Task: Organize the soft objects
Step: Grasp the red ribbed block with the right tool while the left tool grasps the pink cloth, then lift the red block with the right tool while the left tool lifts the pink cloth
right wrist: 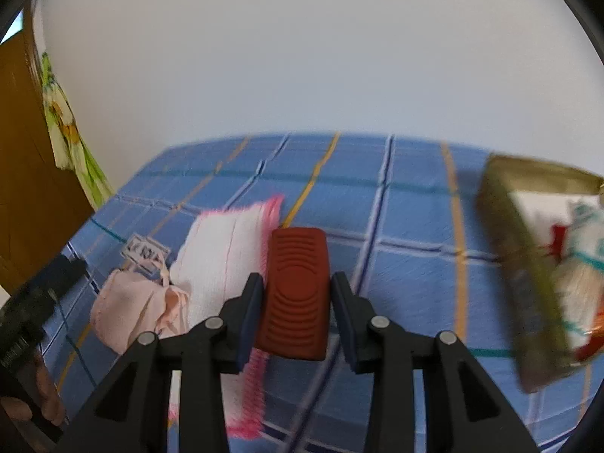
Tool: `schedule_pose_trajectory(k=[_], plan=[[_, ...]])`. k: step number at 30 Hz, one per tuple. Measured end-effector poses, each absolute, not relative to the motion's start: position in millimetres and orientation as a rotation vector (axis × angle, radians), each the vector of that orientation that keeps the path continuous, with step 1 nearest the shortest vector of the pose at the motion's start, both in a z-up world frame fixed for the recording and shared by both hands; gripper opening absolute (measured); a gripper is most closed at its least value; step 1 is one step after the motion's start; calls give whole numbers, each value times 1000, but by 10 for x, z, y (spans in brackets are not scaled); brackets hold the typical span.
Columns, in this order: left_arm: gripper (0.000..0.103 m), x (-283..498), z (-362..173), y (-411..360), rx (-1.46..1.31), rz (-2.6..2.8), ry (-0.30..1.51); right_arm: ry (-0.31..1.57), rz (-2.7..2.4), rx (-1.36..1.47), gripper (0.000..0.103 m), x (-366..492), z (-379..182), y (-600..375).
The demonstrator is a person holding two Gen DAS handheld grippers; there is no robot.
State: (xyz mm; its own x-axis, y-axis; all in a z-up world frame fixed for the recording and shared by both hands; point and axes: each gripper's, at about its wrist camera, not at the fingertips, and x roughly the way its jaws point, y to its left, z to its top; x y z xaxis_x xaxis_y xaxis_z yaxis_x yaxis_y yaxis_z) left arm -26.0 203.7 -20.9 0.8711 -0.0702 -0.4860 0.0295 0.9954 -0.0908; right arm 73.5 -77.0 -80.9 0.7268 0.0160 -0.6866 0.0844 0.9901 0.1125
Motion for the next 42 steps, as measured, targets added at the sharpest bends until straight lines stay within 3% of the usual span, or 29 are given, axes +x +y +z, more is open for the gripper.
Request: schedule_pose_trajectory(k=[5, 17, 24, 29, 42], plan=[[82, -287, -294, 1711, 85, -140, 585, 719, -86, 30, 38, 478, -759, -868], [80, 35, -483, 1617, 77, -92, 743, 781, -67, 79, 38, 427, -842, -1043], [29, 29, -478, 1732, 81, -44, 728, 796, -64, 94, 38, 420, -862, -1045], [10, -55, -416, 1756, 87, -57, 686, 795, -61, 105, 38, 432, -878, -1046], [8, -472, 324, 1769, -75, -207, 404, 688, -68, 91, 38, 305, -722, -1012]])
